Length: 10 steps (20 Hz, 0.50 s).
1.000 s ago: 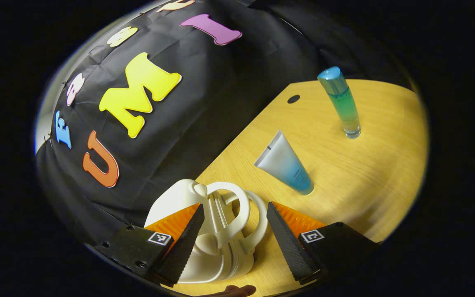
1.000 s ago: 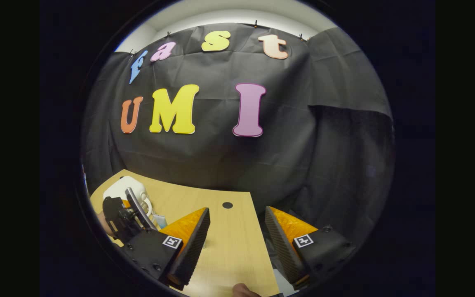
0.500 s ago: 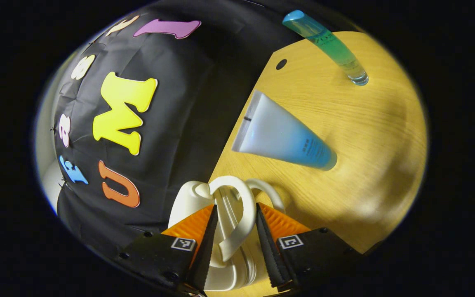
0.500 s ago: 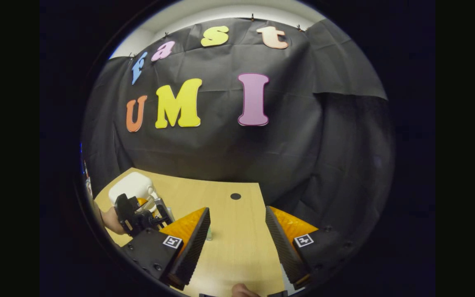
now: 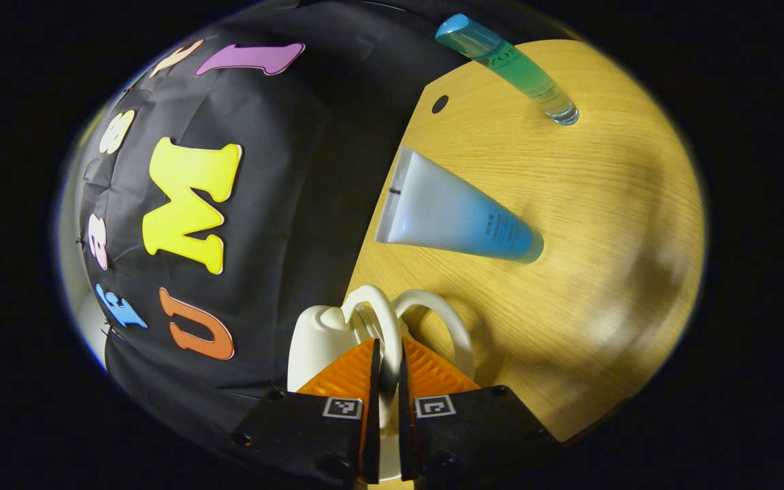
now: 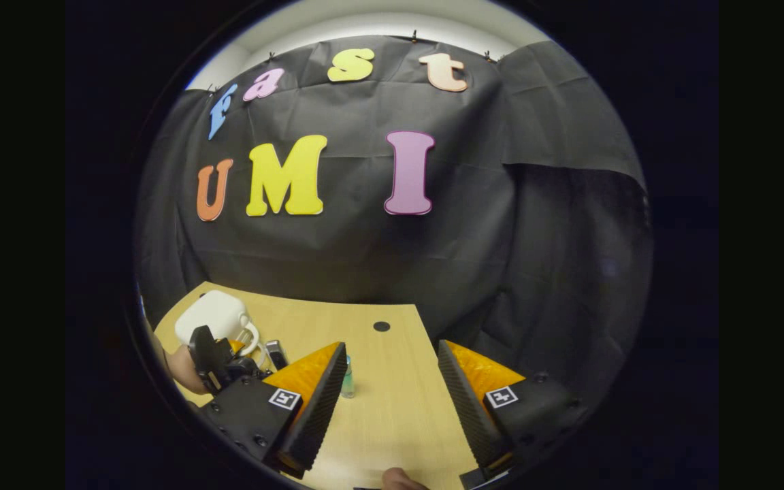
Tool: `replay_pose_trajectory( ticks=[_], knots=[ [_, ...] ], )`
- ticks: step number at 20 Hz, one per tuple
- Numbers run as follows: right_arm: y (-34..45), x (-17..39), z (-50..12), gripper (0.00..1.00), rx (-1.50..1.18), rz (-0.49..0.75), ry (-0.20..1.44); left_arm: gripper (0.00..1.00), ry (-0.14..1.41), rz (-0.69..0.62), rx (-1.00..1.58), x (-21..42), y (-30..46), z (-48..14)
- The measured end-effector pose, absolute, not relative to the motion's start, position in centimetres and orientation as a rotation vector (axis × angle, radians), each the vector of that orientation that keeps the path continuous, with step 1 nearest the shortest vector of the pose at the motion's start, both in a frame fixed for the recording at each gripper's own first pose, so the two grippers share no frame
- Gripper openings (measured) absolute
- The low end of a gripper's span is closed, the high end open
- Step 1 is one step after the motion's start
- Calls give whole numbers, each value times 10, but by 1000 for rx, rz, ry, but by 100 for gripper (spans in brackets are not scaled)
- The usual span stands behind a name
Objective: First open the suitcase, pack the skin care products into it, and then close the suitcase.
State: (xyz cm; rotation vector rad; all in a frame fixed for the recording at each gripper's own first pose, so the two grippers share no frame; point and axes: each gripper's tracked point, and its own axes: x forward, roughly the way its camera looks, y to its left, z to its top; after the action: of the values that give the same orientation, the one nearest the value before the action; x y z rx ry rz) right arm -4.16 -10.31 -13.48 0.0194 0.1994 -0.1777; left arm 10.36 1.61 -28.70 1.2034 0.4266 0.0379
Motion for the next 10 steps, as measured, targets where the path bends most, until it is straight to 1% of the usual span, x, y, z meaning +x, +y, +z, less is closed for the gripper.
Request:
replay_pose_trajectory(
  ticks=[2,4,6,10],
  knots=[
    [-96,-44,-133,80,11,-212,200,8,396,34,1159,100,17,-279],
    [-87,-44,-129,80,14,-239,204,5,384,18,1130,96,20,-271],
    [-80,-45,-123,80,4,-269,197,3,375,1,1090,93,23,-258],
    [-71,-42,-108,80,-11,-333,179,3,350,-6,928,82,35,-213]
  ],
)
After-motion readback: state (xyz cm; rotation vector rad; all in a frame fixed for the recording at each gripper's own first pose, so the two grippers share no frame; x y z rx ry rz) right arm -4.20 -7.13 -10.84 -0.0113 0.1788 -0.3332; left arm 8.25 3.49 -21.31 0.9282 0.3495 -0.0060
